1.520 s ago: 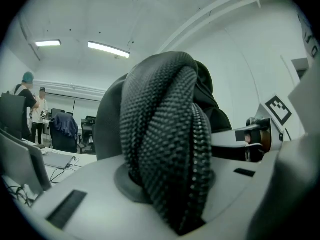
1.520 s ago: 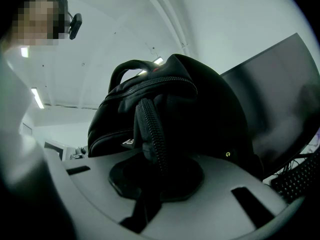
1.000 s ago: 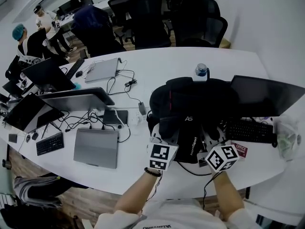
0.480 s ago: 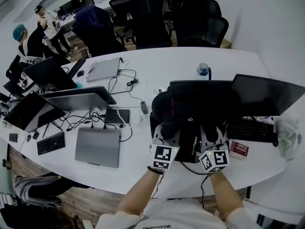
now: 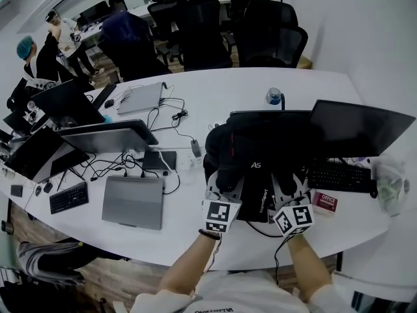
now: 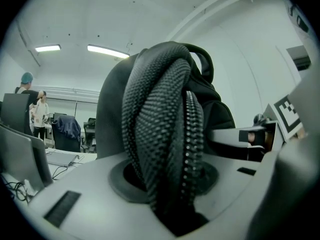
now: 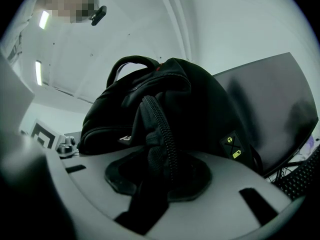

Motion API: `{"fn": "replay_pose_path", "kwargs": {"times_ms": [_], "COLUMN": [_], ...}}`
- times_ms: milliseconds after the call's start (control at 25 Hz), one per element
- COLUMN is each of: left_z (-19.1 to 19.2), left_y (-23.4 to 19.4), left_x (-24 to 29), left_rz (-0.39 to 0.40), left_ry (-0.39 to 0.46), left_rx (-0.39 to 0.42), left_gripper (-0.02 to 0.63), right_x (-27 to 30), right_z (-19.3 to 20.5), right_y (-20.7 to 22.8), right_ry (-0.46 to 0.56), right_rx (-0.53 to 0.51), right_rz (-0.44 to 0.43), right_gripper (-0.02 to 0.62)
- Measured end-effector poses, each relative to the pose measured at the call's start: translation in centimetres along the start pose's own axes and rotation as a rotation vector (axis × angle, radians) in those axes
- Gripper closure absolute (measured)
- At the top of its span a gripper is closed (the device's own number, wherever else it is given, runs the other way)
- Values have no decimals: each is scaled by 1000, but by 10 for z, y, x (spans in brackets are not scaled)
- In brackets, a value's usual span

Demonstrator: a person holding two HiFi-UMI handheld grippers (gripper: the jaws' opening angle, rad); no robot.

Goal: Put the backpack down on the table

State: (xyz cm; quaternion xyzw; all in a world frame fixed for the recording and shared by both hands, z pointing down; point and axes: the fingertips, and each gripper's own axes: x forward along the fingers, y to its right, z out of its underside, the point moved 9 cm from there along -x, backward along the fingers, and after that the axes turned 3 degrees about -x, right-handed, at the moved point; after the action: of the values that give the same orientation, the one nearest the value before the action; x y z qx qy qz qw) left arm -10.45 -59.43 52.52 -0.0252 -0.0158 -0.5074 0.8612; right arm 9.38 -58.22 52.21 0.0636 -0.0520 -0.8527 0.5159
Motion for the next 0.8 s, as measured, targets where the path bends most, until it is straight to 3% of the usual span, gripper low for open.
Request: {"fn": "replay_pose_path", "kwargs": {"times_ms": [160,360,560,800], "left_z": [1,2,4,3], "left_y": [0,7,14,20], "left_x": [-22,-52,-74,-107], "left_rz": [40,89,167,167], "left_ry": [5,-8,2,9], "left_rx": [-17,73,102,135], "left_gripper": [458,428,386,371], "right_x": [-17,-50,-73,-105], "right_z": [-2,-3,4,-3], "right_y": [-11,-29,-41,-60], "right_ry": [0,10,24,29], "right_rx": [1,-22,-51,-82], "right_rz": [-18,-23,-2,19], "right_gripper": [474,437,430,430]}}
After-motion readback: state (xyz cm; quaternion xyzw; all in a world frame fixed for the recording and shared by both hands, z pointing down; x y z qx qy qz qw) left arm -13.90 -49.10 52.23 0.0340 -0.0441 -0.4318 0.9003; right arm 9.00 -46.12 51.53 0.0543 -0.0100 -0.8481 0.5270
